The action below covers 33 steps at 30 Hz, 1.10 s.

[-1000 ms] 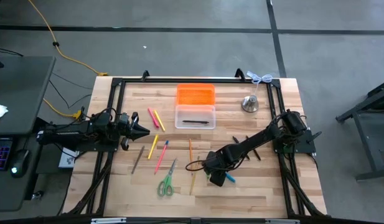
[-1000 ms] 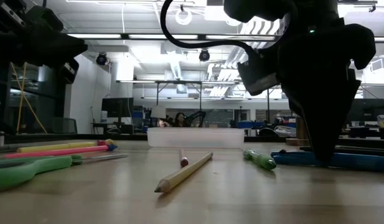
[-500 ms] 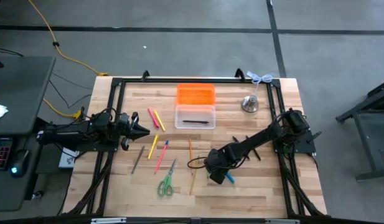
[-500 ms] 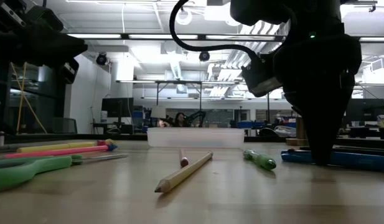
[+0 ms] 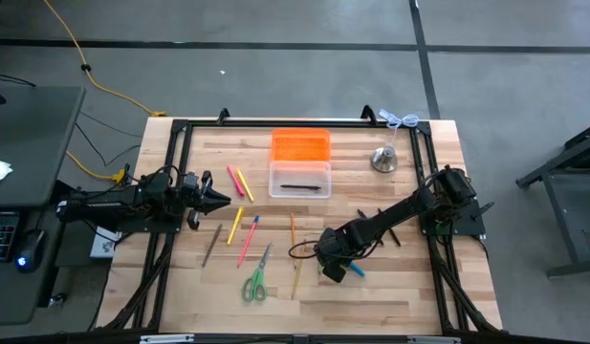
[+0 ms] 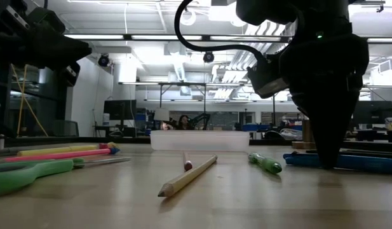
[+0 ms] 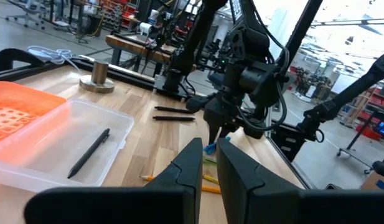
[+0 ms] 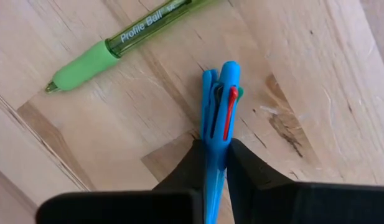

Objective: Pick & place school supplies into a supply box
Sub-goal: Put the blue pen into the transparent supply box

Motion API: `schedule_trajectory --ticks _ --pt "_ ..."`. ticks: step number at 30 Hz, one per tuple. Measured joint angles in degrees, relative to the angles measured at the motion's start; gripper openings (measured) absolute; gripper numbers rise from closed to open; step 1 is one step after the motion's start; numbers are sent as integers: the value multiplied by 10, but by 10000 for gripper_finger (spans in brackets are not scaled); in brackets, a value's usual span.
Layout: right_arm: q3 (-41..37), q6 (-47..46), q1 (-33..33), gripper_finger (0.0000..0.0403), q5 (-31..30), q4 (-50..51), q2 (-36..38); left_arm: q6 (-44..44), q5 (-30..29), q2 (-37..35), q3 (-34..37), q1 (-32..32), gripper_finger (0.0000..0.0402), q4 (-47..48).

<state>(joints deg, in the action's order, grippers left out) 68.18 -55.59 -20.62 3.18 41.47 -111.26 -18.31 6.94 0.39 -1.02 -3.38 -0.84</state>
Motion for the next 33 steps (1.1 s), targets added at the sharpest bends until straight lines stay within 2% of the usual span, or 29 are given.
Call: schedule_trajectory --ticks 17,33 --pt "-2 7 32 12 -21 13 89 0 -1 0 0 0 76 -1" --pt "-2 62 106 11 -45 -26 260 -4 -1 0 0 0 76 -21"
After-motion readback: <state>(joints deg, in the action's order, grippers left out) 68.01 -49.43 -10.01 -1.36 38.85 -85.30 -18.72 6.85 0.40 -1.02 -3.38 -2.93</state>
